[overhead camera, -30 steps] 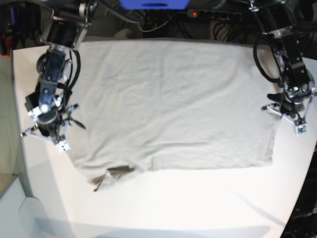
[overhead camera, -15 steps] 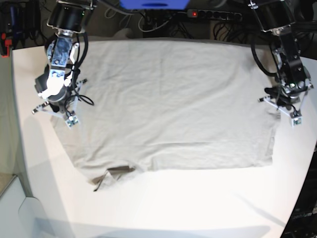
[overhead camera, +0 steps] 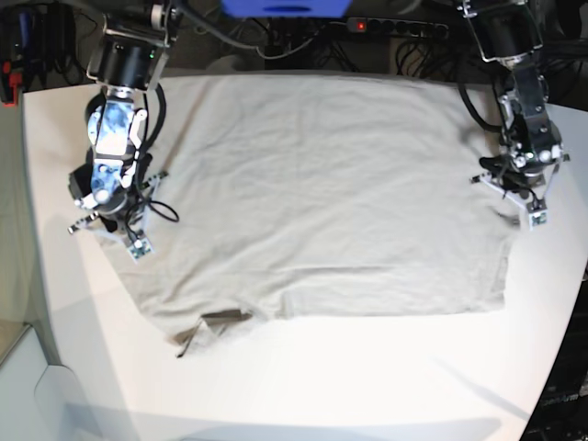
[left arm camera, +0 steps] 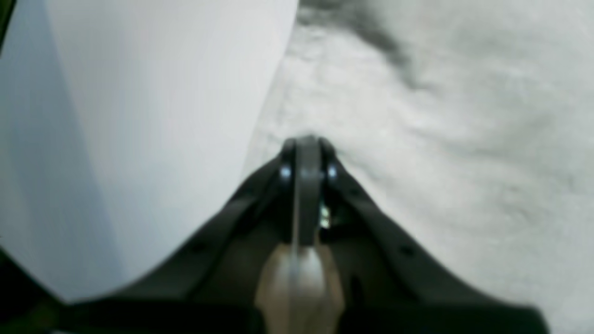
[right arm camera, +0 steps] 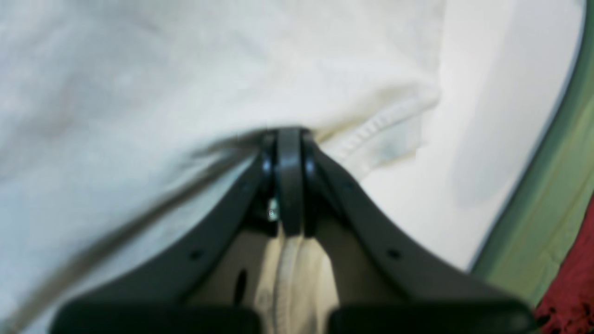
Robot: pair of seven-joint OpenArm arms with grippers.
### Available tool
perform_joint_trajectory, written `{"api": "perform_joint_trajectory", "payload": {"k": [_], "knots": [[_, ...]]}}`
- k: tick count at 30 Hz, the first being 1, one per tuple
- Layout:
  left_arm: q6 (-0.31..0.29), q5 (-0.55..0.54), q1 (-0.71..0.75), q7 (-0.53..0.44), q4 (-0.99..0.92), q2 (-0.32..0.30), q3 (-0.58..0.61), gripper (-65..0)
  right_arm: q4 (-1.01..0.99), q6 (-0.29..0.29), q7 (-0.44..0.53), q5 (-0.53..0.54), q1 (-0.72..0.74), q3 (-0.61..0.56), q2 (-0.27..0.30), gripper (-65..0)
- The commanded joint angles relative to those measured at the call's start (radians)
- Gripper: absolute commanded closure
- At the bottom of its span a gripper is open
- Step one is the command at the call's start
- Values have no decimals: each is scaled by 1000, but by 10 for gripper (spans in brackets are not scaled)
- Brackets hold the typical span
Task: Layout the t-shirt on the table in an organized manner, then fold the t-shirt properly
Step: 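Move the right gripper up the shirt side and grasp near the shoulder, then slide the left gripper along the shirt side toward the hem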
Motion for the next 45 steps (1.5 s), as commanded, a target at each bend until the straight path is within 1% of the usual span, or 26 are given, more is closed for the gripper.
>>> {"api": "perform_joint_trajectory", "payload": {"k": [1, 5, 8, 10, 15, 17, 20, 23, 25, 30, 35, 38, 41, 45], "knots": [[-8, -16, -18, 8, -16, -6, 18, -13, -16, 14, -14, 6, 13, 12, -1, -3], [-8, -16, -66, -9, -112, -3, 27, -13, -47, 14, -14, 6, 51, 49, -1, -3], [-8, -16, -104, -11, -172, -4, 31, -13, -87, 14, -14, 6, 74, 47, 23, -3], [-8, -16, -124, -11, -192, -6, 31, -13, -128, 14, -13, 6, 99, 47, 29, -3], [-8, -16, -199, -44, -257, -9, 33, -13, -262, 14, 52, 5, 166, 49, 59, -3], [-8, -15, -239, -64, -303, -9, 33, -13, -312, 14, 62, 5, 192, 49, 80, -3], [-8, -15, -300, -91, -378, -11, 33, -13, -372, 14, 64, 5, 242, 49, 92, -3], [-8, -15, -348, -110, -430, -11, 33, -13, -397, 14, 65, 5, 272, 47, 95, -3], [-8, -15, -371, -114, -450, -11, 33, -13, -398, 14, 65, 5, 285, 44, 108, -3], [-8, -15, -403, -114, -479, -9, 35, -13, -400, 14, 101, 5, 298, 43, 108, -3], [-8, -15, -405, -101, -467, -9, 35, -13, -394, 14, 107, 5, 305, 47, 108, -3], [-11, -21, -400, -48, -442, -11, 25, -13, -389, 14, 107, 5, 308, 49, 108, -3], [-11, -22, -362, 6, -303, -9, 24, -13, -374, 14, 107, 5, 305, 49, 111, -3], [-9, -22, -322, 68, -69, 2, 24, -13, -357, 14, 107, 5, 305, 49, 109, -3]]}}
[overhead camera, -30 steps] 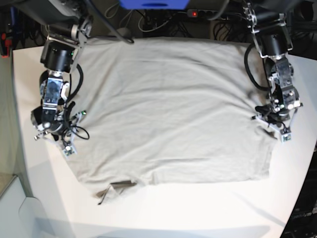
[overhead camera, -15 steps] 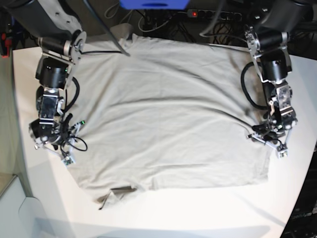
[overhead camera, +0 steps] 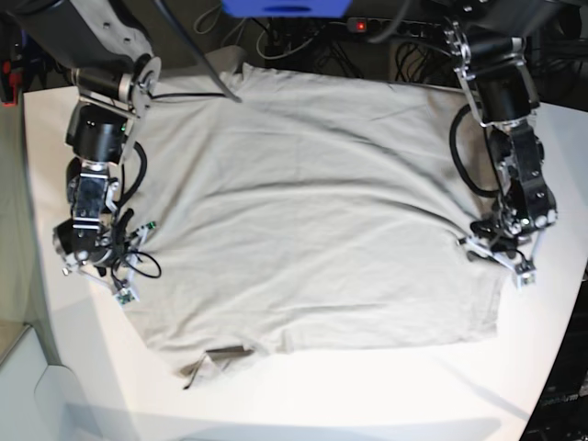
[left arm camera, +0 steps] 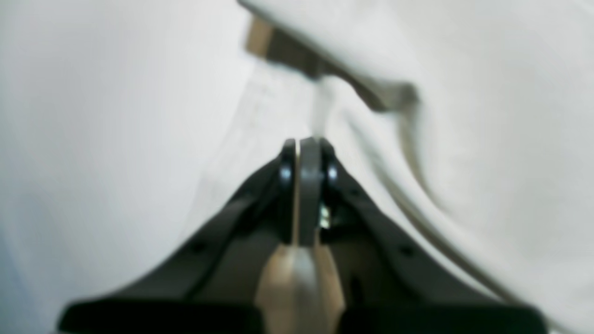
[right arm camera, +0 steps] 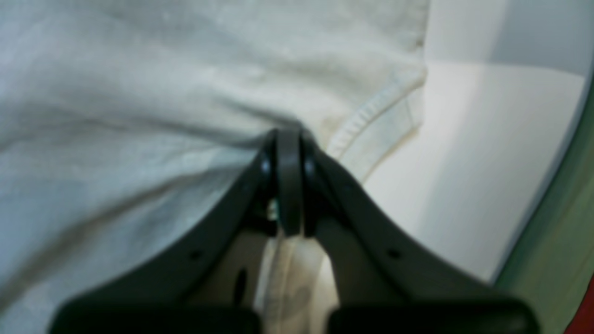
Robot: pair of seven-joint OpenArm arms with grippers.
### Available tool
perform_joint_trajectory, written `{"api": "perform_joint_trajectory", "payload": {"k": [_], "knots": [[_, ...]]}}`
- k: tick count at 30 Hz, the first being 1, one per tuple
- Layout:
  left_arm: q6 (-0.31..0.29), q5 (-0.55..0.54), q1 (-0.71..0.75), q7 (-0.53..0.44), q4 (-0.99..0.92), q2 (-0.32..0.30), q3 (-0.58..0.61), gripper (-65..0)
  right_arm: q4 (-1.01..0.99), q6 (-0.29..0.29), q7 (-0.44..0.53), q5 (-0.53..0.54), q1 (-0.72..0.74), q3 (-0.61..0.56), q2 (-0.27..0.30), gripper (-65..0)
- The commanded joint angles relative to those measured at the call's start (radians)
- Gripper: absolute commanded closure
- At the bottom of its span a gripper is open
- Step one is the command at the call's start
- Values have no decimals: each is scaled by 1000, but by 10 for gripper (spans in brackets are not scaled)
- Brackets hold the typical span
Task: Layout the t-shirt on the table in an organized manner, then fold the t-shirt properly
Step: 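Slide the left gripper along the shirt side toward the hem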
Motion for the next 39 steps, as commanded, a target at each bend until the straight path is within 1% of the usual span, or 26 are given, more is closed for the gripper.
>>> {"api": "perform_joint_trajectory", "payload": {"k": [1, 3, 6, 9, 17, 20, 22, 26, 30, 31, 33, 36, 37, 39], "knots": [[0, -4, -50, -29, 53, -17, -1, -13, 13, 13, -5, -8, 21, 0, 7, -3], [1, -4, -61, -31, 70, -17, -1, -13, 13, 13, -5, -8, 21, 0, 5, -3], [1, 4, -113, -80, 18, -19, 1, -13, 12, 13, -5, -8, 20, 0, 5, -3], [1, 2, -165, -169, -133, -23, 7, -13, 12, 13, -5, -8, 20, 0, -12, -3], [1, 4, -299, -398, -490, -31, 10, -13, 13, 13, -8, -8, 18, 0, -18, -3], [1, 42, -351, -462, -621, -40, 34, -14, 13, 13, -8, -8, 0, -1, -18, -3], [1, 76, -380, -519, -713, -39, 59, -14, 13, 13, -8, -8, 0, -1, -18, -3], [1, 114, -412, -669, -857, -34, 77, -14, 13, 13, -8, -8, 0, -1, -17, -3], [4, 118, -426, -826, -924, -33, 77, -16, 13, 13, -8, -8, -2, -1, -17, -3], [20, 118, -428, -859, -938, -33, 77, -17, 13, 13, -8, -8, -2, -1, -17, -3], [84, 119, -431, -912, -951, -36, 77, -18, 13, 13, -8, -8, -2, -1, -17, -3], [164, 114, -443, -955, -961, -42, 76, -18, 13, 13, -8, -8, -2, -1, -15, -3], [175, 114, -448, -958, -961, -43, 76, -18, 13, 13, -8, -8, -2, -1, -15, -3], [178, 114, -457, -958, -960, -60, 77, -18, 15, 13, -8, -8, 2, -1, -15, -3]]}}
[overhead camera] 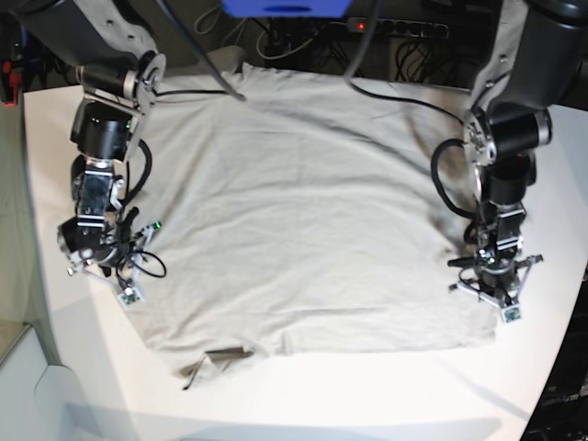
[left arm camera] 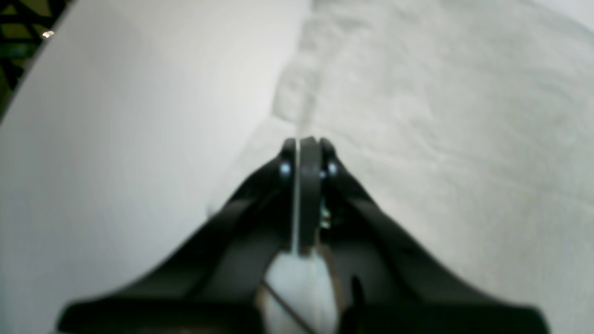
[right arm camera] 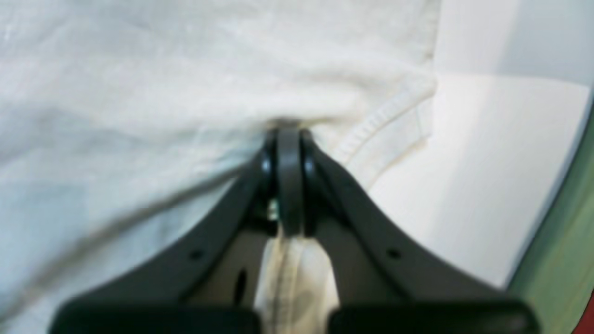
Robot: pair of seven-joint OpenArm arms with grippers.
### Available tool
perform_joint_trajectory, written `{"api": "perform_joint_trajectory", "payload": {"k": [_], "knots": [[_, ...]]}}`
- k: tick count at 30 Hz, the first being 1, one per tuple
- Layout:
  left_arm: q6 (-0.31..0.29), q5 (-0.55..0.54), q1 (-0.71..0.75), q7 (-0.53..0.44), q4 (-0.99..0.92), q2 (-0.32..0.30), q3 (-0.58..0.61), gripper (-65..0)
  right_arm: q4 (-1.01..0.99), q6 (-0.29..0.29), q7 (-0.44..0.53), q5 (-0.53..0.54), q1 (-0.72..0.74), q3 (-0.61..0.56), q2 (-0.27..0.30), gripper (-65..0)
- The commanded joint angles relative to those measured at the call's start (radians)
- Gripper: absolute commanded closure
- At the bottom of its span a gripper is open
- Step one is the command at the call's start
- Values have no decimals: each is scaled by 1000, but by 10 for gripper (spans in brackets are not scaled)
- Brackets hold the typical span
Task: Layout the t-shirt on the table in an organized manner, then fold the t-shirt properly
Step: 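Slide the left gripper along the shirt side toward the hem, then hold the shirt sides with both grippers and pull them apart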
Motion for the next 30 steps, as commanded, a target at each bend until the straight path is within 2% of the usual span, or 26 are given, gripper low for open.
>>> {"api": "perform_joint_trajectory", "payload": {"k": [1, 4, 8, 17, 19, 26, 29, 30], "knots": [[13, -2, -46, -31, 18, -21, -1, -18, 6, 14, -22, -4, 17, -1, 4, -3], [13, -2, -51, -31, 18, -30, -4, -18, 75, 14, -33, -4, 9, 0, 18, -3], [13, -2, -53, -31, 23, -30, -4, -18, 265, 14, -59, -4, -72, -4, 10, -3], [13, -4, -79, -26, 46, -24, -7, -18, 604, 14, -304, -4, -216, -3, -20, -3], [13, -4, -80, -28, 46, -24, -5, -18, 666, 14, -347, -4, -267, -3, -47, -3], [13, -4, -74, -24, 49, 11, -1, -18, 801, 14, -367, -4, -416, -9, -131, -3], [13, -4, -73, -17, 49, 11, -5, -18, 810, 14, -361, -4, -454, -9, -142, -3], [13, -4, -68, 17, 49, 10, -5, -17, 810, 14, -361, -4, -460, -9, -143, -3]]}}
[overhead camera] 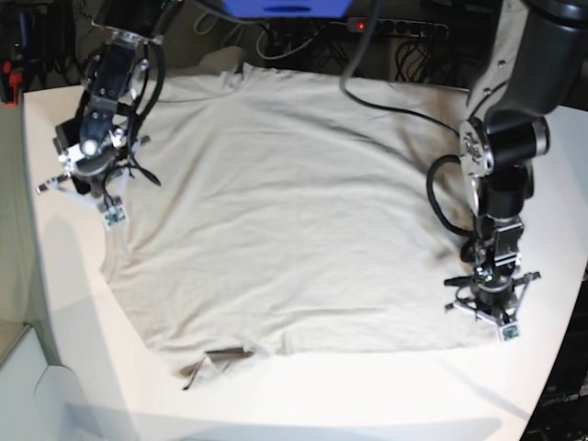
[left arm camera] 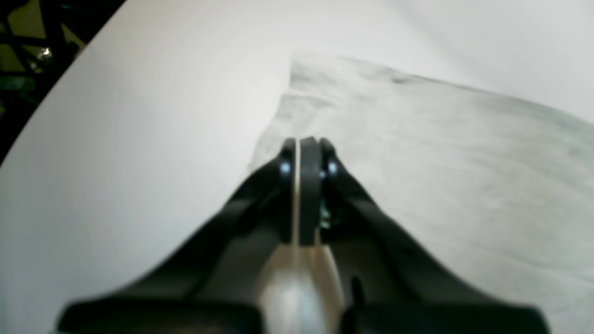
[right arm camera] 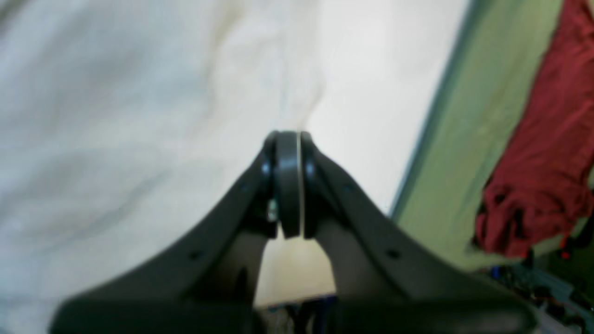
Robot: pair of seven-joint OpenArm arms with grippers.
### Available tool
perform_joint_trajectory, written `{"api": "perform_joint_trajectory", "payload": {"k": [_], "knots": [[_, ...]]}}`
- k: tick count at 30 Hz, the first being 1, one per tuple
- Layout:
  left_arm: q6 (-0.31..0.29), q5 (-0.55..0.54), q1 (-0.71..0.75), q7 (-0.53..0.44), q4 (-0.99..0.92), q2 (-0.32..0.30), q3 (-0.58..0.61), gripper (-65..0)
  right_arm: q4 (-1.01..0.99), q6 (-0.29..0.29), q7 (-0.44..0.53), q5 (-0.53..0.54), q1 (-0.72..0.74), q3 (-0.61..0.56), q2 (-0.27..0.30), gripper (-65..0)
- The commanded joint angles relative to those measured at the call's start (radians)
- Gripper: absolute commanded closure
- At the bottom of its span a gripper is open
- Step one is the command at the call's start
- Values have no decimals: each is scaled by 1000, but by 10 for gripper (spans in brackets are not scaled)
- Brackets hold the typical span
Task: Layout the t-shirt on the table in an organized manner, then fold the t-shirt properly
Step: 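Hold the shirt sides with both grippers and pull them apart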
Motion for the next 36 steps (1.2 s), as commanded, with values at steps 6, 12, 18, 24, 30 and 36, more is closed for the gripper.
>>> {"api": "perform_joint_trajectory", "payload": {"k": [6, 12, 18, 24, 30, 36], "knots": [[10, 4, 50, 183, 161, -11, -2, -15, 17, 11, 14, -1, 18, -2, 4, -3], [10, 4, 126, 178, 254, 0, 1, -17, -64, 11, 17, -1, 29, -2, 5, -3], [10, 4, 139, 166, 254, 6, 1, -17, -182, 11, 86, -1, 51, 0, 4, -3], [10, 8, 122, 11, 115, -1, 1, -18, -326, 11, 112, -1, 113, 6, 10, -2], [10, 11, 45, -170, -71, -21, 7, -18, -478, 11, 172, -2, 189, 8, 30, -2], [10, 5, 11, -201, -54, -26, 2, -18, -541, 11, 203, -2, 264, 6, 50, -2]]}}
